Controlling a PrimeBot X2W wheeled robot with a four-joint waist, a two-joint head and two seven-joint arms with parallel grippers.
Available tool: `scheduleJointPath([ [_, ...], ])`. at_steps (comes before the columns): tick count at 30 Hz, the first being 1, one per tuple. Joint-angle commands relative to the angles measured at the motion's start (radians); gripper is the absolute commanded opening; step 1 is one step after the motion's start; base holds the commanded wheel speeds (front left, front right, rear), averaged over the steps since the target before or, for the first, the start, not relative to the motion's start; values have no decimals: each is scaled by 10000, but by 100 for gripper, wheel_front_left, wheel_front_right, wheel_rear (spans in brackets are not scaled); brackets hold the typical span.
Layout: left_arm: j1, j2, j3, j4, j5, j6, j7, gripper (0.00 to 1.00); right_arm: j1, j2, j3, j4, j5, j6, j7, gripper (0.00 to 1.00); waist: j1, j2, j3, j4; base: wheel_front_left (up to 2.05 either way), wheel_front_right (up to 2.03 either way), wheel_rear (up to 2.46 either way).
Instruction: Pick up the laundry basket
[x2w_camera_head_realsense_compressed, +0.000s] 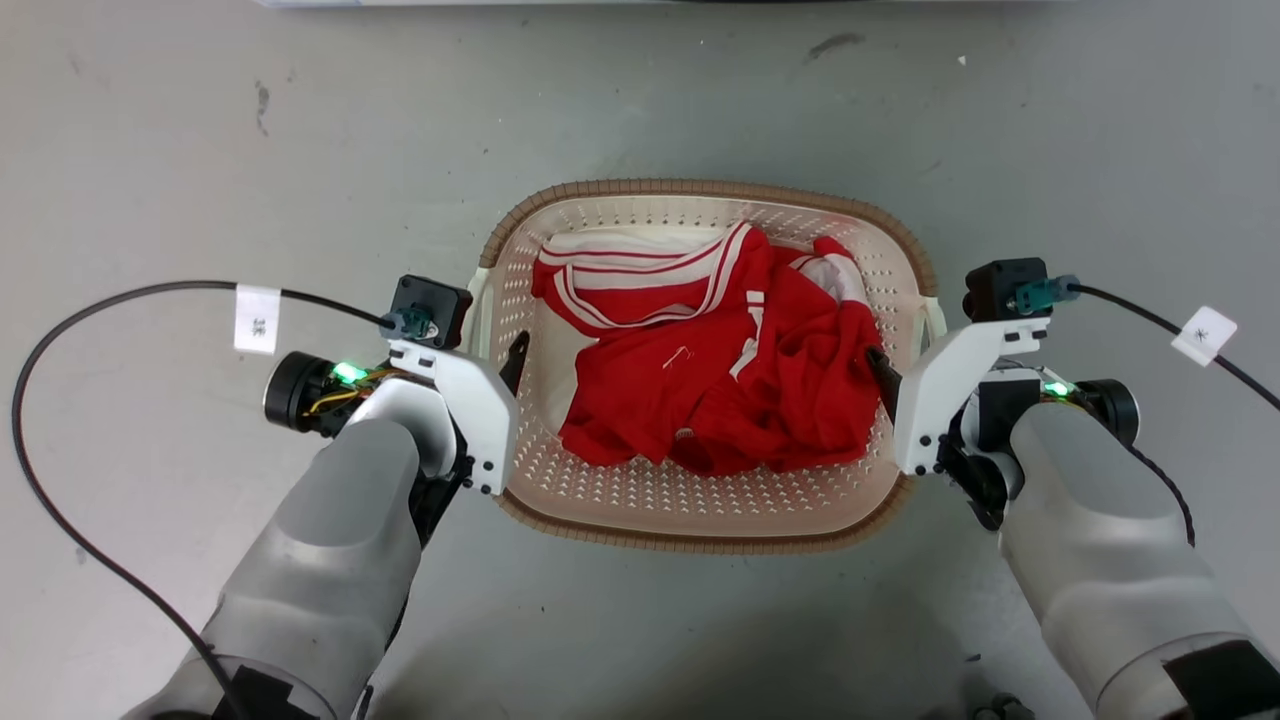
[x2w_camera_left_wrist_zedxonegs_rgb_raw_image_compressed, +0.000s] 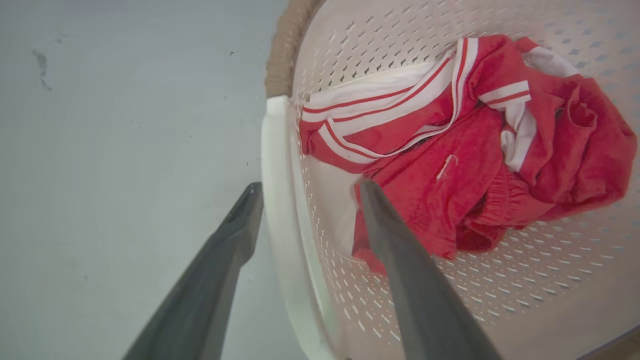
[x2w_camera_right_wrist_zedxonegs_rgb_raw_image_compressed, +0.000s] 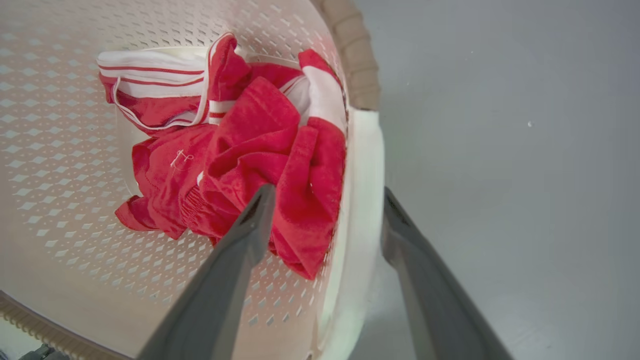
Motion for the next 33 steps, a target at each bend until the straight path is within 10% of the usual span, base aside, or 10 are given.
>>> scheduleJointPath([
  [1,-258,106,-230,53,-230,-7,117,100,-291,-11,156,232,146,-7,108,100,-1,0,148,61,0,0,0],
  [24,-1054,311,-2437,556,-2235,-8,369,100,-881,-11,82,1032,263,-7,333,97,-1,0,667,264,0,0,0],
  [25,-1100,222,-2511,640,-2527,-9,450,0,-816,-8,-31,1030,474,-7,417,0,-1,0,688,321,0,0,0],
  [33,-1185,238,-2851,792,-2846,-9,366,0,-871,18,115,1026,328,7,289,0,-1,0,694,348,0,0,0],
])
